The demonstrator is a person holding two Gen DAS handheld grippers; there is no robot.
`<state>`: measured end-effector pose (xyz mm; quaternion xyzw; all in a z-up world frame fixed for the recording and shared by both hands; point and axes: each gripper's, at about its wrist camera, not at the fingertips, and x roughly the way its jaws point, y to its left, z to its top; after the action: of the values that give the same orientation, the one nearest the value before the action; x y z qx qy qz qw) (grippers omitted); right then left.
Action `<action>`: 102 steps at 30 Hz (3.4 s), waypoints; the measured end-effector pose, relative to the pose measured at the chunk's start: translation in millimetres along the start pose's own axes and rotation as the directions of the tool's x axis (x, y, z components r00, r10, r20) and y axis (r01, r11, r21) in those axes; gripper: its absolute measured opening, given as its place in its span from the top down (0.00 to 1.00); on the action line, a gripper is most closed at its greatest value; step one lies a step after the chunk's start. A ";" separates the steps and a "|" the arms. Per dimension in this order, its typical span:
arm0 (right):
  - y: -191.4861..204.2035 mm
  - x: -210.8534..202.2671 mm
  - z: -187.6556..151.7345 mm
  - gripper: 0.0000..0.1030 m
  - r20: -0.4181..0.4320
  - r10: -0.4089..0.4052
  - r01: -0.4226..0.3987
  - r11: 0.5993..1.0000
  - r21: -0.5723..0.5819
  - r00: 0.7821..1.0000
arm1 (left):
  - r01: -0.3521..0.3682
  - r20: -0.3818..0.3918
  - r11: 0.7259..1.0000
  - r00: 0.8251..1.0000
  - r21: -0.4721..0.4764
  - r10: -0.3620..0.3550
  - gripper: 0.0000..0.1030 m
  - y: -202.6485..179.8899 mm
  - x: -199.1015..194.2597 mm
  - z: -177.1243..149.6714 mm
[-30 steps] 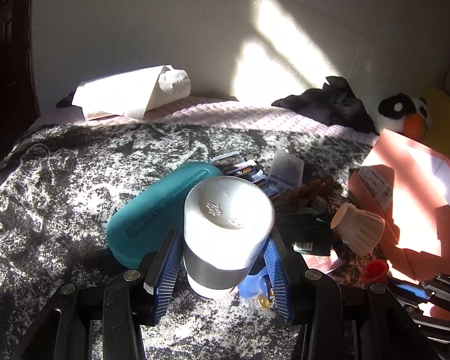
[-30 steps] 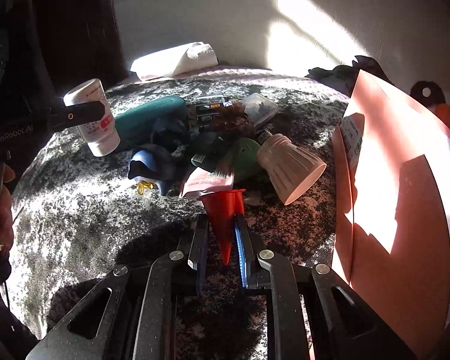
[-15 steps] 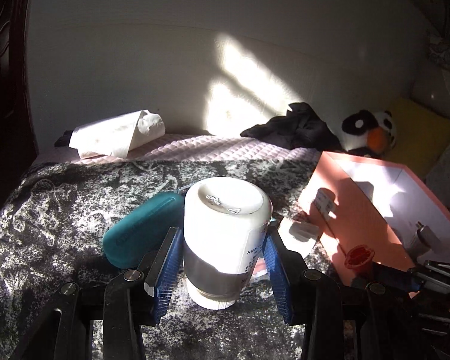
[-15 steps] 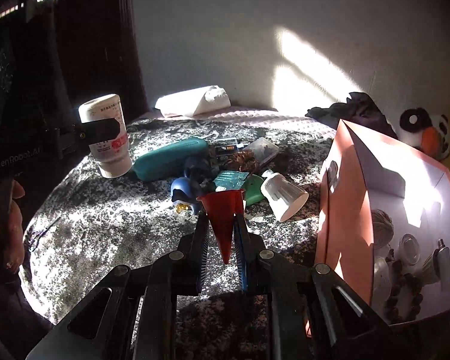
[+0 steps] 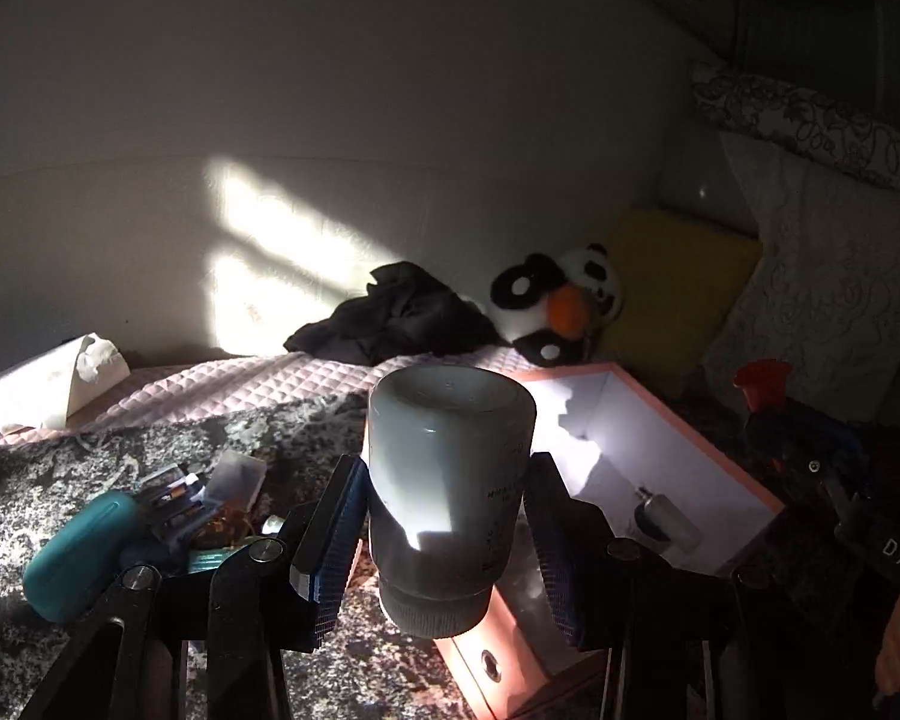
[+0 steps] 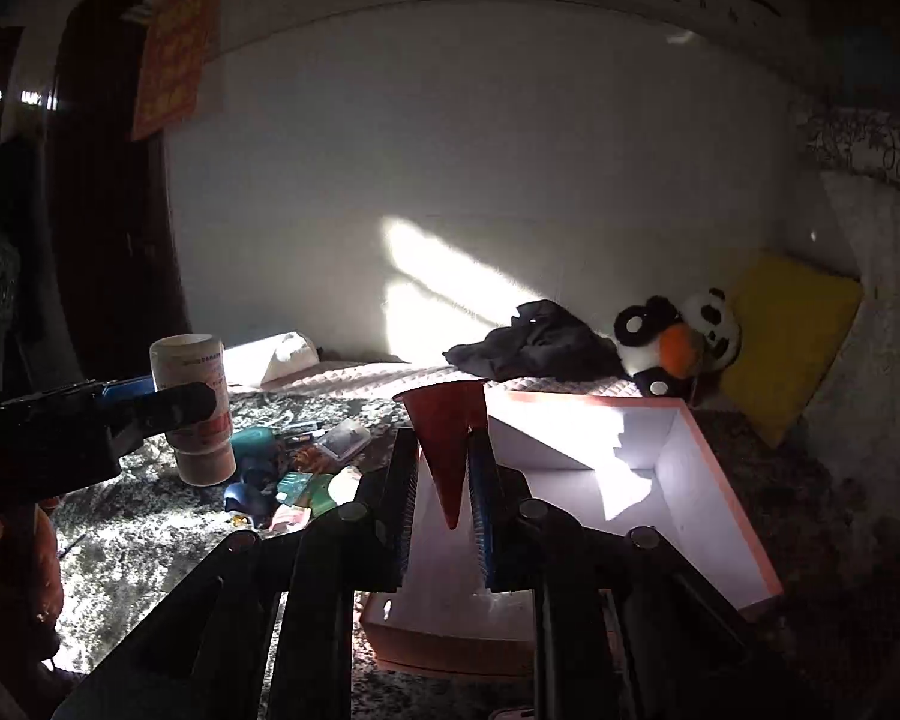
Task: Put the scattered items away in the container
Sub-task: 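Carry the white cup and red funnel over the pink box with both tools, then open both tools to drop the white cup and red funnel into the box, then grasp the blue toy with the left tool while the right tool grasps a clear bag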
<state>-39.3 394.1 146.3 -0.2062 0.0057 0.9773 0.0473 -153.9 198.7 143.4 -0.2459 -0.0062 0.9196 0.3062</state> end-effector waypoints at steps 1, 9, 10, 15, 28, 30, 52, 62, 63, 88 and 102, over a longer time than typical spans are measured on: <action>-16.4 -2.4 1.6 0.83 0.007 -0.032 0.032 0.999 0.021 0.999 | 0.010 -0.010 1.000 1.000 0.010 -0.009 0.56 -10.7 9.3 3.3; -121.1 20.8 0.9 0.83 -0.043 -0.126 0.132 0.973 0.190 0.991 | 0.037 -0.111 0.995 0.993 0.088 -0.027 0.60 -83.7 86.8 16.0; -127.7 26.9 -0.4 0.83 -0.053 -0.128 0.135 0.971 0.197 0.990 | 0.033 -0.123 0.995 0.992 0.099 -0.021 0.60 -90.5 95.7 17.1; -148.1 69.9 -13.2 0.83 -0.121 -0.118 0.141 0.969 0.203 0.986 | 0.021 -0.157 0.993 0.988 0.118 -0.002 0.60 -109.6 129.1 25.2; -153.7 107.4 -30.7 0.58 -0.197 -0.080 0.117 0.975 0.187 0.977 | 0.020 -0.184 0.995 0.983 0.096 -0.001 0.60 -114.5 151.4 28.4; -152.8 101.8 -30.0 0.29 -0.171 -0.093 0.126 0.973 0.194 0.981 | 0.018 -0.175 0.995 0.985 0.096 -0.001 0.60 -112.6 144.5 29.6; -59.9 48.3 5.1 0.28 0.022 0.046 -0.049 0.978 0.203 0.999 | -0.267 -0.134 0.945 0.960 -0.188 0.245 0.32 102.2 -14.4 -27.2; 73.1 86.1 -9.9 0.28 -0.077 0.194 -0.195 0.981 0.000 0.978 | -0.388 -0.263 0.872 0.912 -0.298 0.316 0.27 199.1 -29.4 -104.7; 85.0 92.3 -13.4 0.28 -0.095 0.207 -0.209 0.978 -0.014 0.974 | -0.390 -0.274 0.871 0.909 -0.297 0.313 0.27 204.0 -26.5 -110.1; 125.7 304.7 -98.5 0.47 -0.402 0.558 -0.294 0.780 0.552 0.726 | -0.233 -0.346 0.940 0.928 -0.251 0.137 0.25 224.2 118.0 -138.2; 137.4 347.6 -125.6 0.46 -0.479 0.564 -0.220 0.771 0.598 0.673 | -0.258 -0.358 0.938 0.919 -0.232 0.165 0.44 236.9 145.3 -148.2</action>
<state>-318.2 284.8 -110.1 -0.4975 0.3157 0.7981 -0.1259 -319.4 67.9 -90.5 -0.4369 -0.0548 0.8828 0.1637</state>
